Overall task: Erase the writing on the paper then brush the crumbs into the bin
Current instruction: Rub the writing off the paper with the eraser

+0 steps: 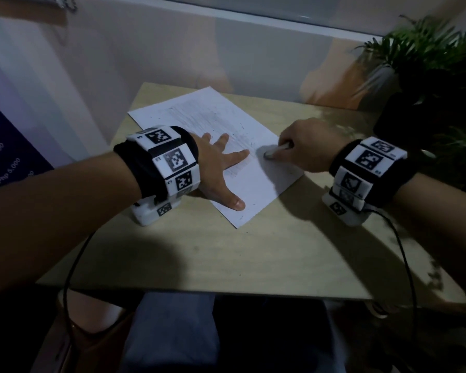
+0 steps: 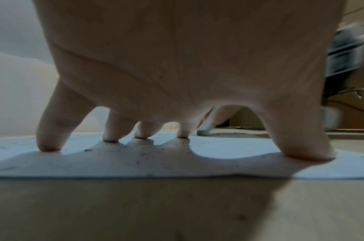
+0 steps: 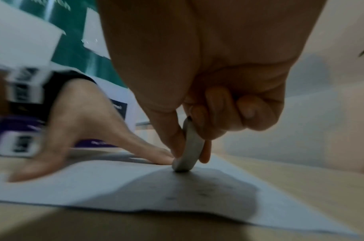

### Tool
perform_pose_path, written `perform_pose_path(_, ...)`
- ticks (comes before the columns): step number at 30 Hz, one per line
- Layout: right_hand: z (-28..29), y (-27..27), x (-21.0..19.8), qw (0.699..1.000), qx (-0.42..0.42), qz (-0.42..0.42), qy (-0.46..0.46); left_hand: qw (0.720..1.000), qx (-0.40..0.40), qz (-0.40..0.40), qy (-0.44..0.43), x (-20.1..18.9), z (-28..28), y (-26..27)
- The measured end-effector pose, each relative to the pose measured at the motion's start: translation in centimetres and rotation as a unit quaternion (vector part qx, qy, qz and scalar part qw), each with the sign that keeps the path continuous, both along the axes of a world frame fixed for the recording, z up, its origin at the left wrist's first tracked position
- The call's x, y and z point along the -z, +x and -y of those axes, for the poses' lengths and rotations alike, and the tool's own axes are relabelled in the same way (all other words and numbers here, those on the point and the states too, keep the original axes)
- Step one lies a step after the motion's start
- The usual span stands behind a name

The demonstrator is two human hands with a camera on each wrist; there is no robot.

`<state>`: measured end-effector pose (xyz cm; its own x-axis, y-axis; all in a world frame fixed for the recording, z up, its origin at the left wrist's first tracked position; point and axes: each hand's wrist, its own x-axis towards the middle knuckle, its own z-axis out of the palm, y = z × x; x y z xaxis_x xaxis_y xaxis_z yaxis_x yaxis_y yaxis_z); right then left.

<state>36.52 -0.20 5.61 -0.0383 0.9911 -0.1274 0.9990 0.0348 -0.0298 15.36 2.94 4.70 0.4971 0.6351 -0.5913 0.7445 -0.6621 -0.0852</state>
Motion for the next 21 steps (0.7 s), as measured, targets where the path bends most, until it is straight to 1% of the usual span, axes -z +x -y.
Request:
perform_pose_path(2, -0.1, 0.3, 0.1, 1.0, 0.007, 0.012, 0.015, 1.0, 0.0, 0.001, 0.002, 0.1, 0.0, 0.0)
perform_pose_path(4, 0.3, -0.4, 0.7, 1.0, -0.016, 0.02, 0.017, 1.0, 0.001, 0.001, 0.003, 0.0, 0.0, 0.0)
perform_pose_path(6, 0.7, -1.0, 1.0, 0.999, -0.034, -0.005, 0.003, 1.0, 0.001, 0.003, 0.003, 0.0, -0.1, 0.0)
perform_pose_path(8, 0.3, -0.3, 0.7, 0.999, -0.017, -0.037, -0.012, 1.0, 0.0, 0.003, 0.004, 0.0, 0.0, 0.0)
perform_pose_path(9, -0.1, 0.3, 0.4, 0.999, -0.002, -0.038, -0.011, 1.0, 0.0, 0.003, 0.005, 0.0, 0.0, 0.0)
perform_pose_path(11, -0.6, 1.4, 0.2, 0.999, 0.026, -0.021, 0.007, 1.0, -0.001, 0.004, 0.006, 0.1, 0.0, 0.0)
perform_pose_path(12, -0.5, 1.2, 0.3, 1.0, 0.025, -0.006, 0.015, 1.0, -0.001, 0.005, 0.007, 0.2, 0.0, 0.0)
perform_pose_path(14, 0.1, -0.1, 0.8, 1.0, -0.005, 0.014, 0.022, 1.0, -0.001, 0.011, 0.01, 0.3, -0.1, -0.2)
perform_pose_path(16, 0.7, -1.4, 1.1, 0.999, -0.034, -0.004, 0.011, 1.0, -0.001, 0.011, 0.01, 0.3, -0.2, -0.2)
perform_pose_path(17, 0.6, -1.6, 0.9, 0.999, -0.033, -0.023, 0.005, 1.0, -0.002, 0.01, 0.008, 0.3, -0.2, -0.1)
perform_pose_path(19, -0.2, -0.8, 0.3, 0.999, -0.005, -0.049, -0.011, 1.0, -0.002, 0.007, 0.009, 0.1, 0.0, -0.1)
perform_pose_path(21, -1.0, 0.3, -0.2, 0.998, 0.026, -0.051, -0.008, 1.0, -0.004, 0.007, 0.013, 0.2, 0.1, -0.1)
